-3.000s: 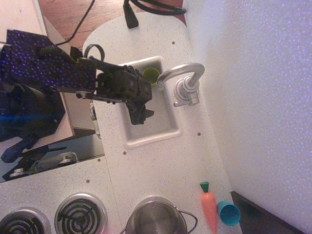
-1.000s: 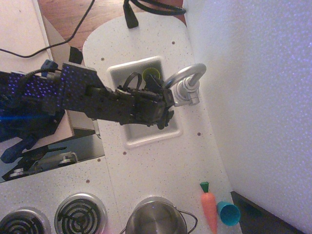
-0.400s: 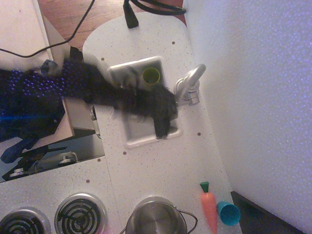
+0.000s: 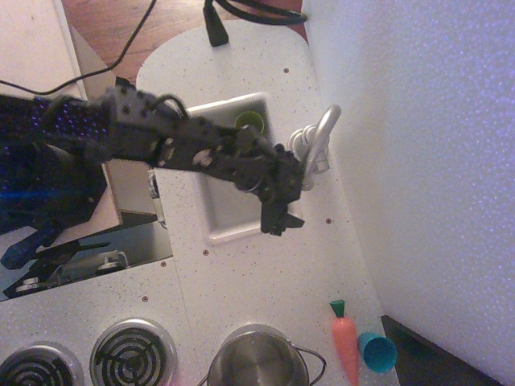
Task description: Turn faucet right
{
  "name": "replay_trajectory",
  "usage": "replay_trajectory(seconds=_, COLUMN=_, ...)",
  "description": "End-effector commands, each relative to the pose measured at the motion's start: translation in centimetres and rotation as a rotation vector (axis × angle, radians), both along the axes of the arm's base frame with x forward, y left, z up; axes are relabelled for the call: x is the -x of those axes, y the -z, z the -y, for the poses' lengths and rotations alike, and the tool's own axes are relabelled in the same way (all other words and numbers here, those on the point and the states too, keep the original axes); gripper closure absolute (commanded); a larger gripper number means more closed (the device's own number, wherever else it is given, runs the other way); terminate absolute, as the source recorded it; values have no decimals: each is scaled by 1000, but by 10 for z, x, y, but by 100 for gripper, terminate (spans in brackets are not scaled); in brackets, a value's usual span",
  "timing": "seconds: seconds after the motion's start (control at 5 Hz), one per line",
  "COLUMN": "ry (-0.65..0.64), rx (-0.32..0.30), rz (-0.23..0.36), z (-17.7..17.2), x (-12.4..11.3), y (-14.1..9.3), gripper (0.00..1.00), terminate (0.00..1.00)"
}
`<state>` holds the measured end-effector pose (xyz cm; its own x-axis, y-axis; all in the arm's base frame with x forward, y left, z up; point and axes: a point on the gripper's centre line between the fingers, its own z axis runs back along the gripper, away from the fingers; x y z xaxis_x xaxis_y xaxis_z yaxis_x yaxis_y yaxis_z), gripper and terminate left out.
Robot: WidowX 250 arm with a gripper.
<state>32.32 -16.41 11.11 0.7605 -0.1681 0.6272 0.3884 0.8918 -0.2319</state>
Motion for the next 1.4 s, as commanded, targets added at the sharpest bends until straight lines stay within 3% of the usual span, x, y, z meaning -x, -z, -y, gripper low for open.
replay_trajectory(seconds=0.0, ry=-6, rx=-29, rz=15, z=7, x=14, y=-6, gripper=0, terminate=0)
replay_trajectory(seconds=0.2, ry=-60, rx=-33, rz=43, z=2, x=9, y=-20, gripper=0, terminate=0)
replay_trajectory(seconds=0.4, ry=-111, rx=-78, rz=18, z=-7, x=14, y=-34, gripper=0, terminate=0)
replay_trajectory(seconds=1.2, ry=-111, rx=-78, rz=18, z=-7, x=14, y=-34, gripper=0, terminate=0)
